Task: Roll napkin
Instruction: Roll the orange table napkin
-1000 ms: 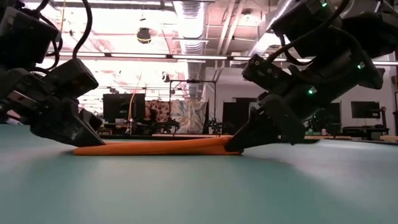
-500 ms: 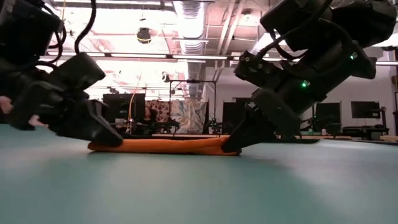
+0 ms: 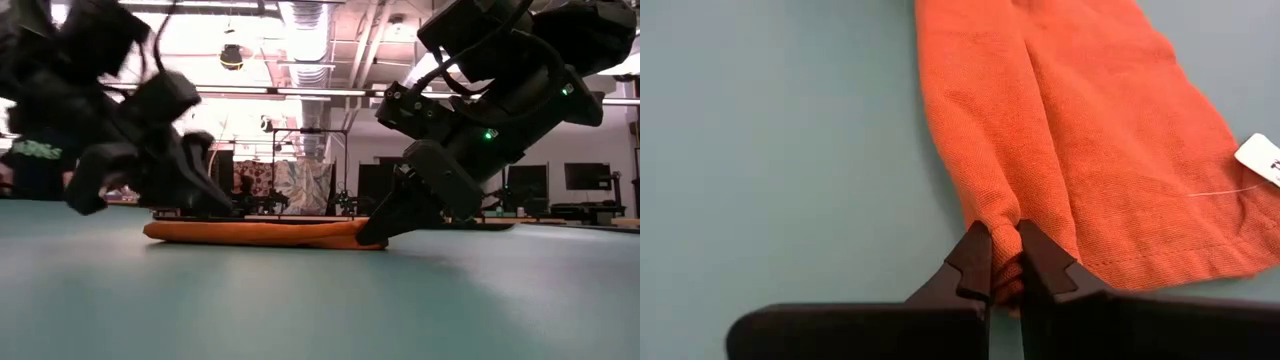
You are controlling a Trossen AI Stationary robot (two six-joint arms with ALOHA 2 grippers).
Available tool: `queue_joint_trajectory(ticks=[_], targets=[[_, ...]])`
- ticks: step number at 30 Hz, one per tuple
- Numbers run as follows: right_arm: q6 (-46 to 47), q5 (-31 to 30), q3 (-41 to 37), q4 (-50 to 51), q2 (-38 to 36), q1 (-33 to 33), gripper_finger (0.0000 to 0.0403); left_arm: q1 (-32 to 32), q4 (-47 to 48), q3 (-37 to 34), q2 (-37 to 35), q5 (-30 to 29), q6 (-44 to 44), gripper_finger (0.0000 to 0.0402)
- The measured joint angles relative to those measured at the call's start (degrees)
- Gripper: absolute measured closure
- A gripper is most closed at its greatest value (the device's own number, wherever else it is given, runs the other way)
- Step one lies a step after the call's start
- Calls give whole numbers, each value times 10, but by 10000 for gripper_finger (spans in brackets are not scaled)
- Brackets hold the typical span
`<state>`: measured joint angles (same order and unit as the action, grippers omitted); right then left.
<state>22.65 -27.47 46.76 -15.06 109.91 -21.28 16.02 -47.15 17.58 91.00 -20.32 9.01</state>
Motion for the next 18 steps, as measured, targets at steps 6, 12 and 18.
queue_joint_trajectory(ticks=[6,12,18], targets=[[0,9,0,1,0,-1,371,-67,33,0,0,76,9,402],[0,53,1,-1,0,-9,371,-84,59,0,0,99,-13,402],[23,106,0,-2,-27,-8,371,-86,120,2,0,144,-68,401]])
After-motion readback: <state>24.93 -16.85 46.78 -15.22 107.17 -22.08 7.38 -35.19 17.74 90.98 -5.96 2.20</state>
